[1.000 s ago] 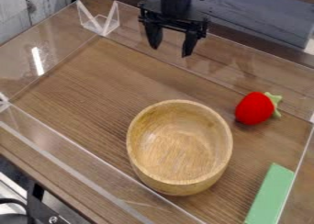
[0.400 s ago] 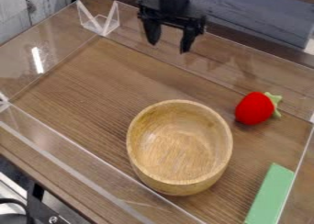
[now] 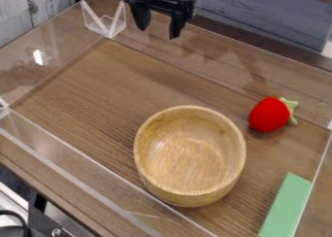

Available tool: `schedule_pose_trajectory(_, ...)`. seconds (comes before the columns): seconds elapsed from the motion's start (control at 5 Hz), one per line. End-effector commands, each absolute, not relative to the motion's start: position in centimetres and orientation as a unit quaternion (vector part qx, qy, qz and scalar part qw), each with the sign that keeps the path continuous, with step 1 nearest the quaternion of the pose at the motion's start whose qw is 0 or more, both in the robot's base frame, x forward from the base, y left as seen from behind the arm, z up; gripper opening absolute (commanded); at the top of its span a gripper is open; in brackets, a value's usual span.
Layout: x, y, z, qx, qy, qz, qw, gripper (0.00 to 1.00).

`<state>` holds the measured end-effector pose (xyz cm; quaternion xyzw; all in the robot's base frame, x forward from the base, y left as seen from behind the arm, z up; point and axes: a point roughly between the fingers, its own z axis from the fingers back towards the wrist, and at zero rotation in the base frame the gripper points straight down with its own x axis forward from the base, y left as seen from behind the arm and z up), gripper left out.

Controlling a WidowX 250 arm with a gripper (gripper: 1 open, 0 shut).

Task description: Move the red object to the right side of the table

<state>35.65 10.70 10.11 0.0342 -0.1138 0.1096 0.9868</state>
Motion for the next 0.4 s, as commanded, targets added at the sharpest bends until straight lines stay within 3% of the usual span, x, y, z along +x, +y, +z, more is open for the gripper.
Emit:
schedule_pose_trajectory(0.0,36.14,11.01,12.72,0.043,-0.152,0.094,0.983,1.00)
schedule_pose_trajectory(0.2,35.84,10.30,12.66,0.045,-0.151,0.078,0.984,1.00)
